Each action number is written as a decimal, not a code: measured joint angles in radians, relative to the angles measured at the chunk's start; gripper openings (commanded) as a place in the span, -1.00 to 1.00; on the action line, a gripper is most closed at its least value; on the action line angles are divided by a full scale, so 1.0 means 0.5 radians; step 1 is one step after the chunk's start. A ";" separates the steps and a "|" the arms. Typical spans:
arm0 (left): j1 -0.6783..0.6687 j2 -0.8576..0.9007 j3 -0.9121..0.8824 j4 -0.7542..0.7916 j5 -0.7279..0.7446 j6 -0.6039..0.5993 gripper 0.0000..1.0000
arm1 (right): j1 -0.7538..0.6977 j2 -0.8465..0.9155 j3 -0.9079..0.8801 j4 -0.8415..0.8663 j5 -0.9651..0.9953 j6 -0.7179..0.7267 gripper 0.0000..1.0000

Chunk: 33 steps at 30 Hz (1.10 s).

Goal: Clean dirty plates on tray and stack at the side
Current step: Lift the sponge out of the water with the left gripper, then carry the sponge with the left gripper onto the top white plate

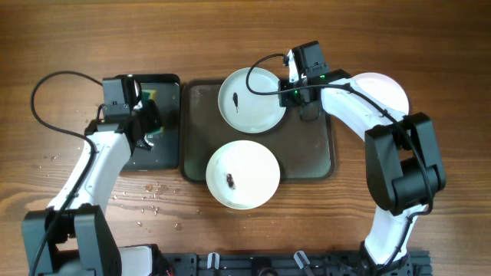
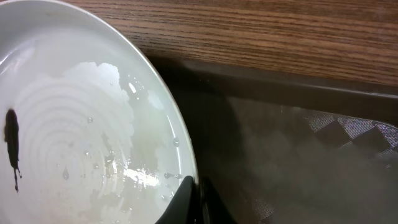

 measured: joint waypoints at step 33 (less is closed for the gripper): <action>-0.076 0.151 1.382 -1.037 0.005 0.037 -0.92 | 0.034 0.000 0.015 -0.163 -0.264 0.236 -0.91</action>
